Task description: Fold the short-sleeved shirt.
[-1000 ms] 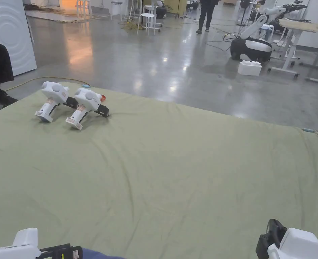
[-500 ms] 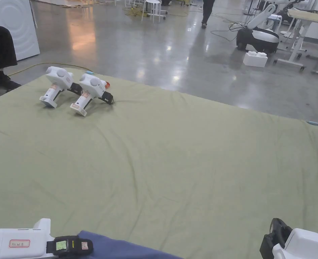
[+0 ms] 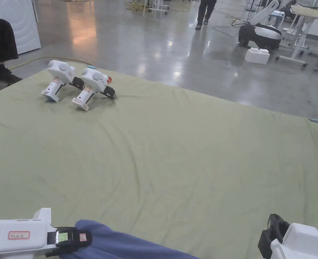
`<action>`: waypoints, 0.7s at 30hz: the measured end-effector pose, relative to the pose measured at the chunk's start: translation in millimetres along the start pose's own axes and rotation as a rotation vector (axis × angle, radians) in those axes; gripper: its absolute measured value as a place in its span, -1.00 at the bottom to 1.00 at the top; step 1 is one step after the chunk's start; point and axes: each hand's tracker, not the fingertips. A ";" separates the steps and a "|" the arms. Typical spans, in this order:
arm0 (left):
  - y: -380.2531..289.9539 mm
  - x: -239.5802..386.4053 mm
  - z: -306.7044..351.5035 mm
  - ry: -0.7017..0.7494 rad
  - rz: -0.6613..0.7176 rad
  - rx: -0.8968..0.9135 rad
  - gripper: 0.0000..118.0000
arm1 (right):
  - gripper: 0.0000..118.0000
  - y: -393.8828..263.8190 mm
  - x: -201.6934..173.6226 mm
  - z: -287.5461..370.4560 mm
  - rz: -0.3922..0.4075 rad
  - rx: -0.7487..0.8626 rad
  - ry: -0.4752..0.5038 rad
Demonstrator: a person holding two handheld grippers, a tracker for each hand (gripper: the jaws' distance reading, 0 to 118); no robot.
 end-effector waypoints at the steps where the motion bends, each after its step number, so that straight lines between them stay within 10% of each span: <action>1: 1.1 6.2 4.7 0.000 -0.009 0.006 -0.91 | -1.00 -0.7 0.4 -0.5 0.000 0.001 0.001; 13: 29.5 62.6 75.4 0.259 -0.100 0.099 -0.91 | -1.00 -1.9 5.1 -4.4 -0.006 0.008 0.008; 21: 6.4 111.5 61.5 0.176 -0.092 0.060 -0.91 | -1.00 -4.6 7.1 -8.4 -0.026 -0.002 0.018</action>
